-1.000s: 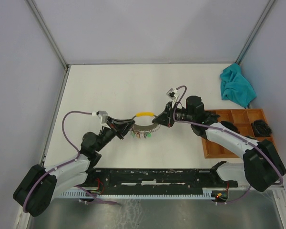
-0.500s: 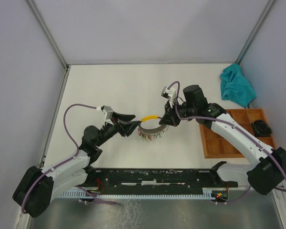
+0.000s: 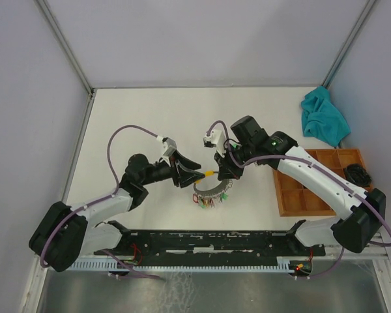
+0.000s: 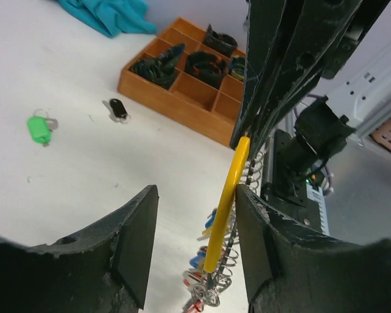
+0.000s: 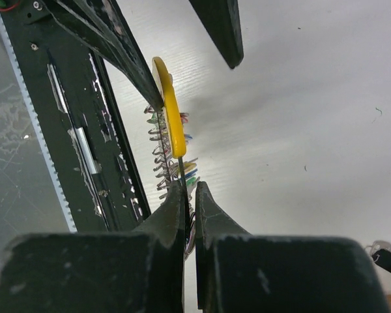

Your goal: Put the keys on the keyring

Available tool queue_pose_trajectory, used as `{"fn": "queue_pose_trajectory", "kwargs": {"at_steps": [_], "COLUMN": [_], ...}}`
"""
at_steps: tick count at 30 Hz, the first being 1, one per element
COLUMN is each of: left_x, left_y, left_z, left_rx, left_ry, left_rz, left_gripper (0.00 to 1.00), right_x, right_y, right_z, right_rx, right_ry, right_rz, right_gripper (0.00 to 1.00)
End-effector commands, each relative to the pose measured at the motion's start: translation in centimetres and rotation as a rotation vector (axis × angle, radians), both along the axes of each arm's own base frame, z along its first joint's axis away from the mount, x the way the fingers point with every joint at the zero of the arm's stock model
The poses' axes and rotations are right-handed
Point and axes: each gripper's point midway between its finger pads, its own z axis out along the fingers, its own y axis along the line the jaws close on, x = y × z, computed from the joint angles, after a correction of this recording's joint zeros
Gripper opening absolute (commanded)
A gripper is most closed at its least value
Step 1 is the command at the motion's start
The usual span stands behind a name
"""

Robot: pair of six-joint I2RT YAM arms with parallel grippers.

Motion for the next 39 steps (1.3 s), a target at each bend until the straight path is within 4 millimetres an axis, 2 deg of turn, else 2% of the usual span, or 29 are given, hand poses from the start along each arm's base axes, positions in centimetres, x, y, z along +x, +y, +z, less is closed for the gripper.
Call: {"fn": "queue_pose_trajectory", "kwargs": {"at_steps": [1,5,11,18,20,22,25,31,37,39], "left_x": [-1.9,-2.3,-2.5,-2.7,-2.6,-2.1,-1.5,1.3,1.8,1.9], "left_y": [-1.4,-2.1,-2.5,-2.1,-1.7,-1.2,-0.3,2.0,3.5,3.8], "left_z": [1.0,0.0,0.0,0.5,0.5,0.6,1.4,1.7,3.1,3.6], "left_rx": [-0.008,0.009,0.005,-0.012,-0.012,-0.001,0.004,0.109,0.162,0.192], "left_ry": [-0.039,0.002,0.013,0.018,0.020,0.013,-0.007,0.037,0.014,0.005], "left_rz": [-0.175,-0.230,-0.262,-0.238,-0.196,-0.138,-0.047,0.189,0.272,0.279], "left_gripper": [0.56,0.51,0.36,0.08,0.03,0.03,0.03,0.03,0.03,0.03], "right_x": [0.3,0.4,0.5,0.8,1.6,2.1,3.0,3.6,5.1,4.9], "right_y": [0.9,1.4,2.2,2.6,2.5,2.3,1.8,1.7,1.2,1.2], "right_z": [2.3,2.4,2.2,2.5,3.2,4.1,5.3,7.2,7.9,7.8], "right_rx": [0.013,0.005,0.008,0.051,0.079,0.119,0.179,0.326,0.473,0.479], "right_ry": [-0.063,-0.065,-0.063,-0.105,-0.160,-0.217,-0.297,-0.377,-0.459,-0.496], "right_rz": [0.066,0.090,0.114,0.105,0.057,0.017,-0.053,-0.155,-0.306,-0.270], "right_gripper": [0.01,0.01,0.01,0.02,0.09,0.25,0.32,0.38,0.47,0.48]}}
